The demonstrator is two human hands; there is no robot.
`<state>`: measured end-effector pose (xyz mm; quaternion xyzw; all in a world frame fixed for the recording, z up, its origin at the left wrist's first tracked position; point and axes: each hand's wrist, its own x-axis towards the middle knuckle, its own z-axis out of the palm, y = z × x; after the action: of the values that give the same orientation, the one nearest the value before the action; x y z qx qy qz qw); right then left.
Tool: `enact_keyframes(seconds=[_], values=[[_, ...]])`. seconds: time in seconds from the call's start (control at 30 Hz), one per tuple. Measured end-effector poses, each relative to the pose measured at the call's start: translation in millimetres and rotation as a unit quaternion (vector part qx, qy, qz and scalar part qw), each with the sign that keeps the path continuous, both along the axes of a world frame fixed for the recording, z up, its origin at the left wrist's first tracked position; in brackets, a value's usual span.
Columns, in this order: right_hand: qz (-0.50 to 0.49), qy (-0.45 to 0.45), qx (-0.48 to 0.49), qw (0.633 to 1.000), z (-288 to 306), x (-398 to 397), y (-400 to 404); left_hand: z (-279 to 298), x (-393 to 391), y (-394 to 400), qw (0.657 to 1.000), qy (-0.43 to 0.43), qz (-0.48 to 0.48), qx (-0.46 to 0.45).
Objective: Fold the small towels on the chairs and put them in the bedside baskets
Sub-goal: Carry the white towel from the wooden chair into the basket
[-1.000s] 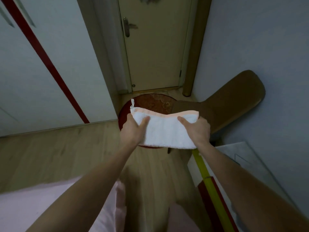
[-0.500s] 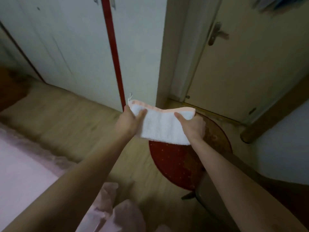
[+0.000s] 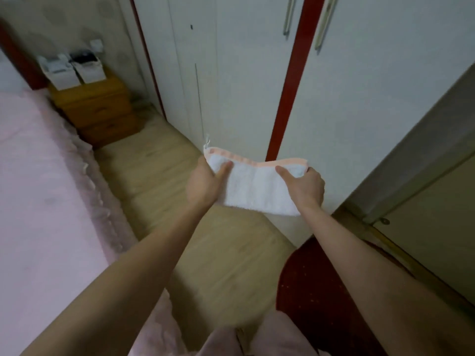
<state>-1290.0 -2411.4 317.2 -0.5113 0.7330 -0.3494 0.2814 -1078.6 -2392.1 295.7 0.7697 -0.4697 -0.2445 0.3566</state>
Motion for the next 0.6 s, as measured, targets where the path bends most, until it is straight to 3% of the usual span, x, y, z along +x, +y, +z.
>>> enact_keyframes(seconds=[0.33, 0.6], values=[[0.176, -0.03, 0.01, 0.984, -12.8, 201.0, -245.4, -4.7, 177.0, -167.3, 0.986, 0.036, 0.163, -0.011], [0.338, -0.043, 0.018, 0.94, 6.1, 401.9, -397.3, 15.7, 339.2, -266.8, 0.943, 0.028, 0.33, -0.029]])
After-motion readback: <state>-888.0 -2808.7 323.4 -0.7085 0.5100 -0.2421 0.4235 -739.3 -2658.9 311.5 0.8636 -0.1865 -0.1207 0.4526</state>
